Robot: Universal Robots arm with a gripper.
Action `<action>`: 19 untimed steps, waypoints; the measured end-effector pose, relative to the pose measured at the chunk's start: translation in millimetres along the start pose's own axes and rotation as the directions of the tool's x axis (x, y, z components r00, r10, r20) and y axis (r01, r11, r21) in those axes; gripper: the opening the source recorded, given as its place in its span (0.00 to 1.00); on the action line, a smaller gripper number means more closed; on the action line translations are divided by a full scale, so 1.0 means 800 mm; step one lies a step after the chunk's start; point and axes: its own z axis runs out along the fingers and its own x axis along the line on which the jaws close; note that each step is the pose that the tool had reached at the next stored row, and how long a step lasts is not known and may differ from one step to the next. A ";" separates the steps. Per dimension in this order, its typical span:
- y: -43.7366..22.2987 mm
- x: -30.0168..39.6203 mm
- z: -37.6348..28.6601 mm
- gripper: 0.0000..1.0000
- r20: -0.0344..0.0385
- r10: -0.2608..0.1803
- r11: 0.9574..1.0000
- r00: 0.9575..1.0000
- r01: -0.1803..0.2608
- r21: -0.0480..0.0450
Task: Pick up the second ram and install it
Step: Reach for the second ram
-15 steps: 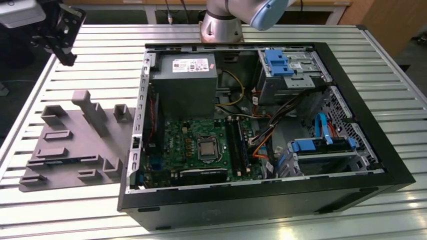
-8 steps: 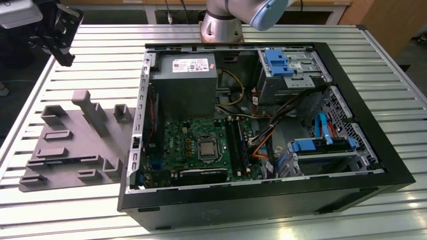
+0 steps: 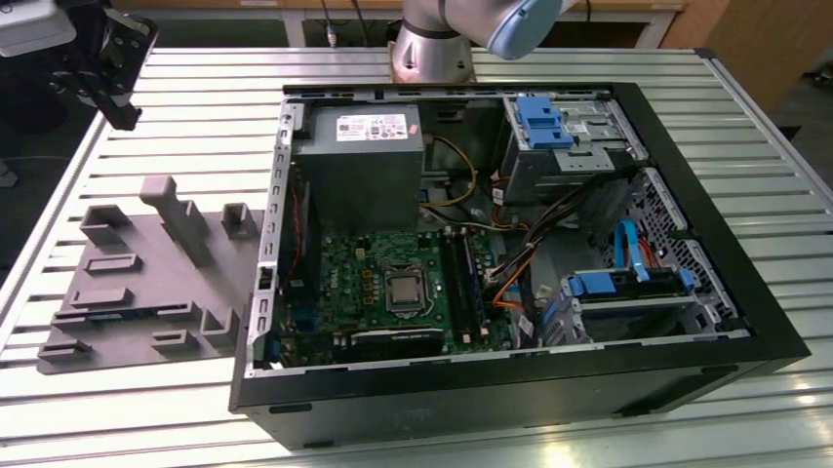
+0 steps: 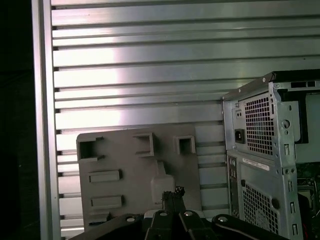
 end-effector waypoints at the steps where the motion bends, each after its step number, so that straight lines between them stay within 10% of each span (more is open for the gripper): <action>1: 0.0000 0.0006 0.0000 0.11 0.000 0.000 1.000 1.000 0.000 0.000; 19: -0.0010 0.0099 0.0011 0.11 0.000 0.000 1.000 1.000 0.000 0.000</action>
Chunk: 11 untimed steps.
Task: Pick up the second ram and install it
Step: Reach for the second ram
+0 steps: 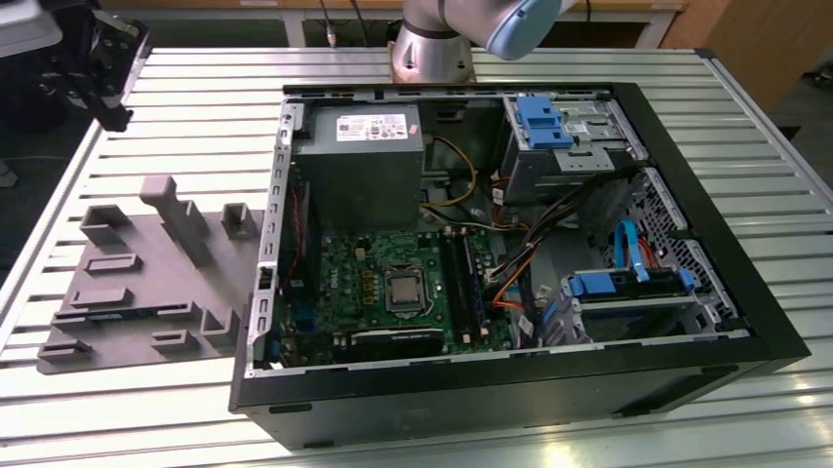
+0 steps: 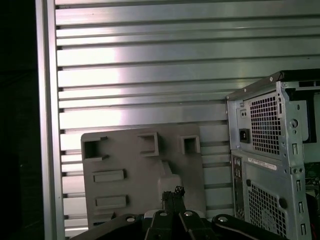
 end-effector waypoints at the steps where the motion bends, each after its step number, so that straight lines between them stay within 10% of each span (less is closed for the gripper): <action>1: -0.0001 0.0004 0.0002 0.11 0.000 0.000 1.000 1.000 0.000 0.000; 11: -0.0008 0.0053 0.0017 0.11 0.000 0.000 1.000 1.000 0.000 0.000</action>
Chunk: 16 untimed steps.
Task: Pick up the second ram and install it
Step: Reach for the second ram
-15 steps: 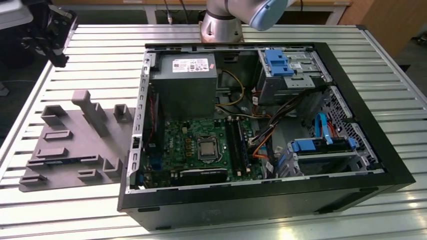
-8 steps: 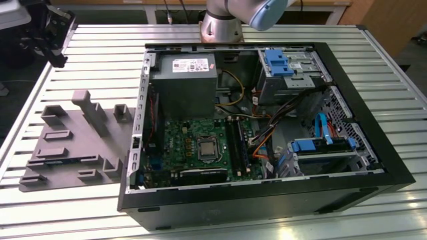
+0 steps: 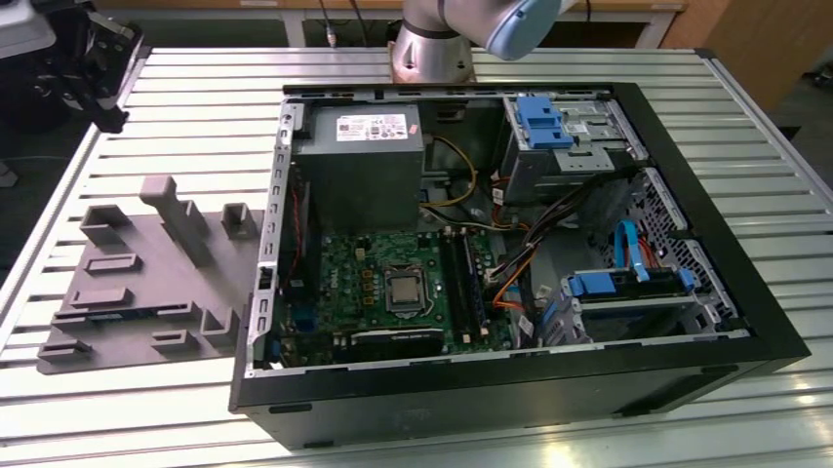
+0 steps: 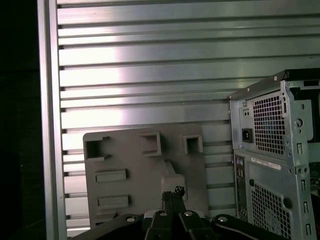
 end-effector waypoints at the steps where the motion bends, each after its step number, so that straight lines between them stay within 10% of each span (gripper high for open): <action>1: -0.0001 0.0007 0.0001 0.11 0.000 0.000 1.000 1.000 0.000 0.000; 16: -0.0070 0.0115 0.0038 0.11 0.000 0.000 1.000 1.000 0.000 0.000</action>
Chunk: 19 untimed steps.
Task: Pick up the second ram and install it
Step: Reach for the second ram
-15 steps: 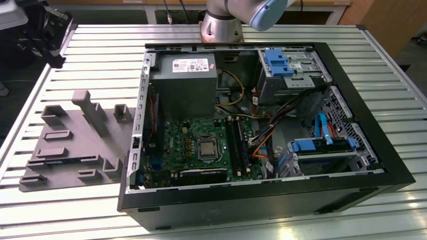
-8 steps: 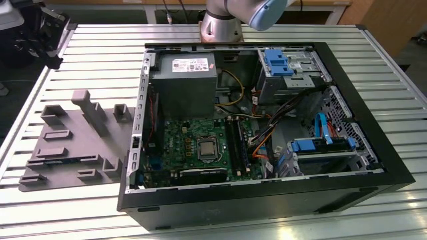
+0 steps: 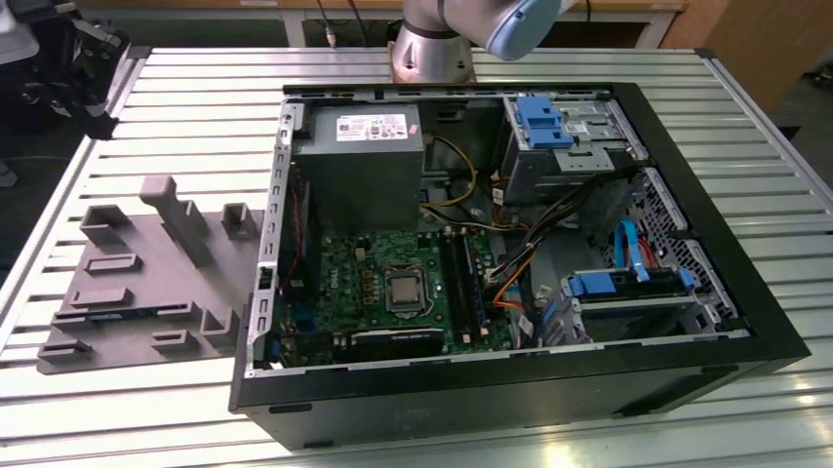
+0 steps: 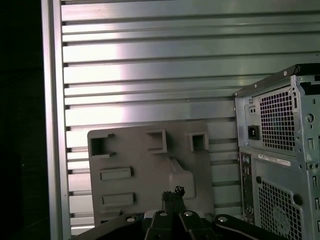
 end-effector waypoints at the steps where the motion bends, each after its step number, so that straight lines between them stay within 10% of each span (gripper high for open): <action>1: -0.0007 0.0006 0.0003 0.11 0.000 0.000 1.000 1.000 0.000 0.000; 19: -0.0095 0.0150 0.0044 0.11 0.000 0.000 1.000 1.000 0.000 0.000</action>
